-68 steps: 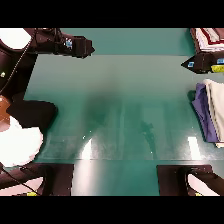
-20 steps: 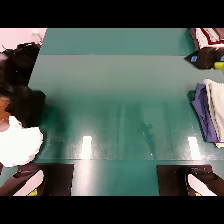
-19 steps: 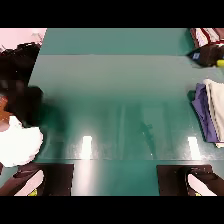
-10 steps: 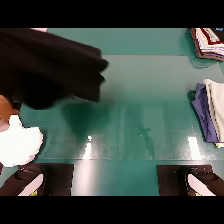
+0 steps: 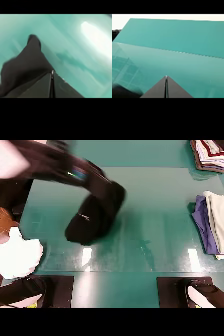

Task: Fold the shirts.

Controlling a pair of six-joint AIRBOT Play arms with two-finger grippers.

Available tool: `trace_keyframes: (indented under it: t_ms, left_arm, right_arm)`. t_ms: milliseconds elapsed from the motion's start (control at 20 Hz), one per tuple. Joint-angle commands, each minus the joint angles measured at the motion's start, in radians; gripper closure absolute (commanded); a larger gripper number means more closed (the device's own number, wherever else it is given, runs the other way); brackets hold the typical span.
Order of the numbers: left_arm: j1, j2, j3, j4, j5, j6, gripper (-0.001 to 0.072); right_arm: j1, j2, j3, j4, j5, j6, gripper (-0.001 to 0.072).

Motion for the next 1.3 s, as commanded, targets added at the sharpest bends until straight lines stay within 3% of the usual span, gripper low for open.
trace_keyframes:
  t_ms: [0, 150, 300, 450, 600, 850, 1250]
  left_arm:
    - [-0.132, -0.136, 0.002, 0.008, 0.038, 0.099, 0.0183]
    - [-0.054, -0.114, 0.006, 0.175, -0.005, 0.092, 0.0161]
    - [0.164, -0.093, -0.002, 0.275, -0.134, 0.03, 0.0162]
    - [0.436, -0.093, -0.117, 0.153, -0.146, -0.012, 0.0162]
    - [0.615, -0.093, -0.338, -0.091, -0.034, -0.005, 0.0162]
    - [0.671, -0.113, -0.658, -0.304, 0.23, 0.077, 0.0162]
    - [0.641, -0.24, -0.711, -0.5, 0.285, 0.182, 0.0162]
  right_arm:
    - [0.0, 0.001, 0.001, -0.001, 0.002, 0.0, 0.0694]
    - [0.0, 0.0, 0.001, -0.008, 0.021, 0.0, 0.0694]
    - [0.0, 0.001, 0.001, -0.008, 0.022, 0.0, 0.0694]
    - [0.0, 0.001, 0.001, -0.007, 0.022, 0.0, 0.0694]
    - [0.0, 0.0, 0.001, -0.006, 0.023, 0.0, 0.0694]
    - [0.0, 0.0, 0.001, -0.005, 0.023, 0.0, 0.0694]
    - [0.0, 0.0, 0.0, -0.005, 0.023, 0.0, 0.0693]
